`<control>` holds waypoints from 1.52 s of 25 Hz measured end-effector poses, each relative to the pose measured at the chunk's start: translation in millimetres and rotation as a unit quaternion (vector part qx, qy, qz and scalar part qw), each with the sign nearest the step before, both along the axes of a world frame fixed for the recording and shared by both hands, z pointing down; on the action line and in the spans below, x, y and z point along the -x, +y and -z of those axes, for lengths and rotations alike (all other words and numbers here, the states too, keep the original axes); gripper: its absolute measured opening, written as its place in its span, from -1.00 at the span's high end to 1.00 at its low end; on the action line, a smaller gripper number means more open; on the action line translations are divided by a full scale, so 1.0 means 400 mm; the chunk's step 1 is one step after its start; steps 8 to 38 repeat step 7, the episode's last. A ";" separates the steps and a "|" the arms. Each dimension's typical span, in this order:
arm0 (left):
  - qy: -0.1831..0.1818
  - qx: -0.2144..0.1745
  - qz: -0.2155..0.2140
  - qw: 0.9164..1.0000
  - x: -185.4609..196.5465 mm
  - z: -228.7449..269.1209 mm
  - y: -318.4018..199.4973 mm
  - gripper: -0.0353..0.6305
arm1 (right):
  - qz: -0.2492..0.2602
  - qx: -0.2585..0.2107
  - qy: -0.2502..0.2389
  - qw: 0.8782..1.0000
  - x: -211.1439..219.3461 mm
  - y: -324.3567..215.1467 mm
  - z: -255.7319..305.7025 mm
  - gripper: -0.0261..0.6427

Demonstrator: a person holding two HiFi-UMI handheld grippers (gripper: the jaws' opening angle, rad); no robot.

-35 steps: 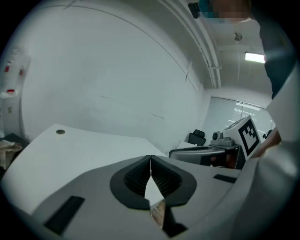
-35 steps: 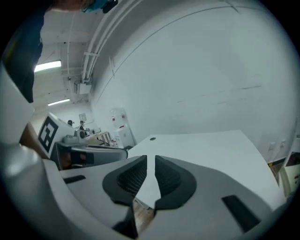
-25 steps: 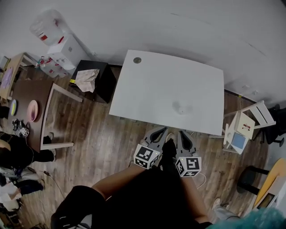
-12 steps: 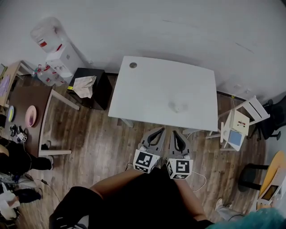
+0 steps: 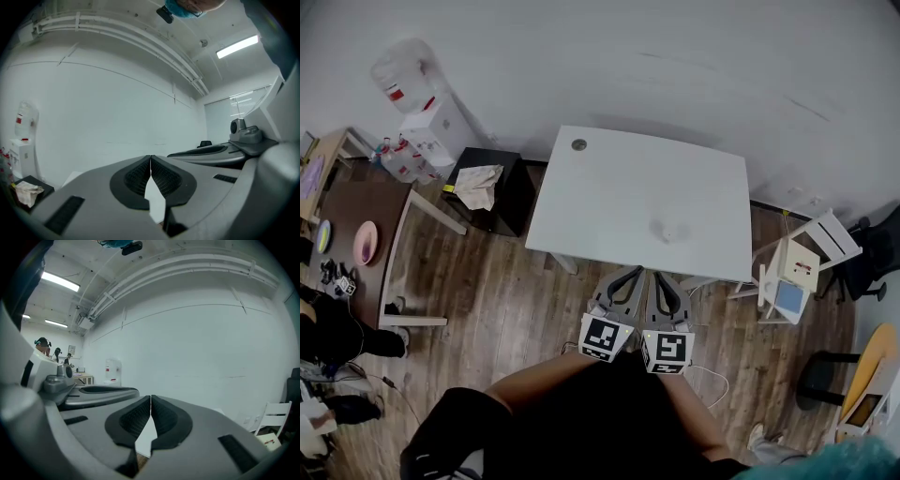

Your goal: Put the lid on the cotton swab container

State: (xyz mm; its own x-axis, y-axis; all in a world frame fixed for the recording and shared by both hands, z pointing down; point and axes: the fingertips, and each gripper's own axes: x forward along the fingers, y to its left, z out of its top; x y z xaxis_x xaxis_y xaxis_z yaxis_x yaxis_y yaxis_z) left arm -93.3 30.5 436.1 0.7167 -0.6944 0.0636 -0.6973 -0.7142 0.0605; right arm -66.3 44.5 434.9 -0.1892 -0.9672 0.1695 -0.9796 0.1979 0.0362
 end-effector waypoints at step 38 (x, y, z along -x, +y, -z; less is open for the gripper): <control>-0.011 -0.006 -0.009 1.000 0.000 -0.001 0.003 0.85 | 0.008 0.002 0.001 1.000 0.018 0.000 -0.004 0.82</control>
